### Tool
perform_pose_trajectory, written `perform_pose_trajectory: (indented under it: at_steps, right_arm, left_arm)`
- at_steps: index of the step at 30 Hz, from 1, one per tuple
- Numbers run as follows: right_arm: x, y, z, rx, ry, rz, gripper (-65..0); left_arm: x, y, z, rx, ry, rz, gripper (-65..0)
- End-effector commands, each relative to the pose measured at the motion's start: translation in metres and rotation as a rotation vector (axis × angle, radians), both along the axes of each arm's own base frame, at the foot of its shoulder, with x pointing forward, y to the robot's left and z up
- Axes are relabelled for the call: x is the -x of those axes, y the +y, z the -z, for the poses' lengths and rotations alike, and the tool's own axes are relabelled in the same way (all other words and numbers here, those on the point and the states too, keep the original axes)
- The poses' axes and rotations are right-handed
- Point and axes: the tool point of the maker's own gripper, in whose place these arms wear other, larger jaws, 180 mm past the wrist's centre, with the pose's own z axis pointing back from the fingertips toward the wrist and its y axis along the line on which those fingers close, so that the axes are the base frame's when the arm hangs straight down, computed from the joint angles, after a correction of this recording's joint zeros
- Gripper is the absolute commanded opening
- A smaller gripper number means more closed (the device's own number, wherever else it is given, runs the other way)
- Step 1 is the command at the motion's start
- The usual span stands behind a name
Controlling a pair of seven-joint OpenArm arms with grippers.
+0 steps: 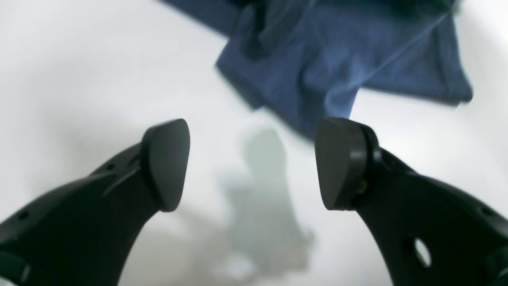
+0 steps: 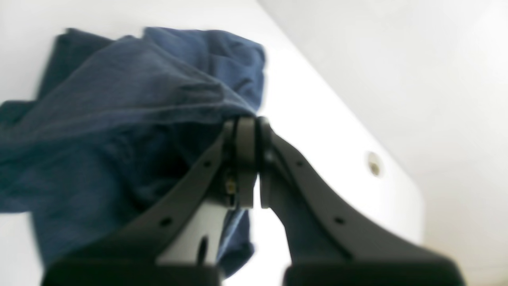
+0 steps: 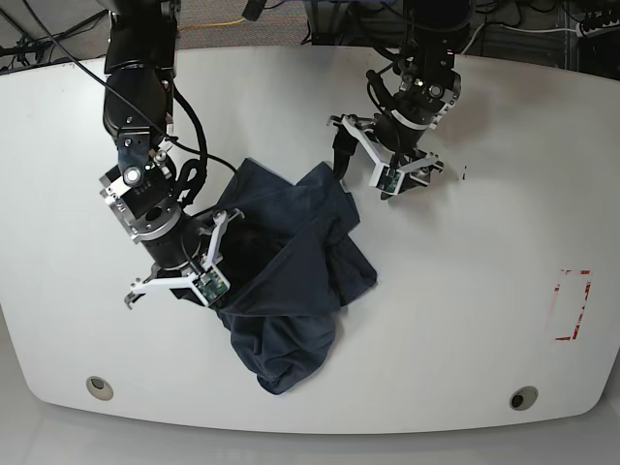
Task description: Fold the T-shirt properly
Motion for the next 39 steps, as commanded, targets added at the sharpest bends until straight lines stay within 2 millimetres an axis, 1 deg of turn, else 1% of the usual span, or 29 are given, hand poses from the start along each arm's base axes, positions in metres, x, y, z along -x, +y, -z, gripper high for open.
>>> perform_pose_trajectory:
  at_steps: [1,3,4,5,7,8,10,14,16,17,19,20,22,24,28,30,31,36,39]
  right_arm:
    - [-0.012,-0.016,-0.036,-0.012,-0.106,0.041,-65.0]
    - [-0.016,-0.034,-0.046,-0.021,-0.128,0.094,-65.0]
    - [-0.018,-0.042,-0.054,-0.029,-0.147,0.116,-65.0]
    - [-0.021,-0.047,-0.061,-0.032,-0.165,0.128,-65.0]
    - [-0.023,-0.048,-0.067,-0.015,-0.177,0.125,-65.0]
    - [-0.024,-0.049,-0.069,-0.011,-0.181,0.122,-65.0]
    - [-0.028,-0.051,-0.081,0.001,-0.209,0.119,-65.0]
    - [-0.027,-0.056,-0.098,0.035,-0.253,0.120,-65.0]
    - [-0.030,-0.061,-0.110,0.051,-0.281,0.124,-65.0]
    - [-0.034,-0.062,-0.121,0.052,-0.307,0.126,-65.0]
    - [-0.036,-0.061,-0.131,0.051,-0.330,0.124,-65.0]
    - [-0.037,-0.061,-0.134,0.050,-0.338,0.126,-65.0]
    - [-0.038,-0.064,-0.136,0.058,-0.341,0.129,-65.0]
    - [-0.038,-0.069,-0.142,0.079,-0.353,0.135,-65.0]
    - [-0.039,-0.070,-0.143,0.081,-0.355,0.135,-65.0]
    - [-0.041,-0.071,-0.143,0.078,-0.352,0.139,-65.0]
    - [-0.043,-0.072,-0.142,0.077,-0.348,0.141,-65.0]
    - [-0.043,-0.075,-0.141,0.076,-0.342,0.146,-65.0]
    - [-0.044,-0.075,-0.140,0.075,-0.340,0.146,-65.0]
  left_arm:
    - [-0.009,0.001,-0.013,0.017,-0.048,-0.013,-18.6]
    - [-0.014,0.002,-0.016,0.017,-0.058,-0.014,-18.6]
    - [-0.020,0.003,-0.020,0.016,-0.074,-0.017,-18.6]
    - [-0.028,0.008,-0.026,0.013,-0.092,-0.030,-18.6]
    - [-0.040,0.018,-0.033,0.005,-0.118,-0.056,-18.6]
    - [-0.046,0.020,-0.035,0.004,-0.125,-0.061,-18.6]
    - [-0.058,0.019,-0.033,0.005,-0.124,-0.058,-18.6]
    - [-0.073,0.016,-0.028,0.007,-0.112,-0.049,-18.6]
    - [-0.080,0.014,-0.020,0.008,-0.092,-0.045,-18.6]
    - [-0.086,0.012,-0.017,0.009,-0.083,-0.040,-18.6]
    - [-0.090,0.010,-0.011,0.010,-0.066,-0.032,-18.6]
    - [-0.089,0.006,-0.009,0.010,-0.062,-0.020,-18.6]
    - [-0.085,-0.010,-0.008,0.009,-0.060,0.023,-18.6]
    - [-0.073,-0.028,-0.002,0.011,-0.043,0.073,-18.6]
    - [-0.056,-0.049,0.007,0.013,-0.018,0.133,-18.6]
    - [-0.053,-0.054,0.009,0.014,-0.012,0.147,-18.6]
    - [-0.048,-0.058,0.012,0.015,-0.002,0.158,-18.6]
    - [-0.036,-0.067,0.022,0.014,0.026,0.186,-18.6]
    - [-0.029,-0.068,0.041,0.007,0.079,0.193,-18.6]
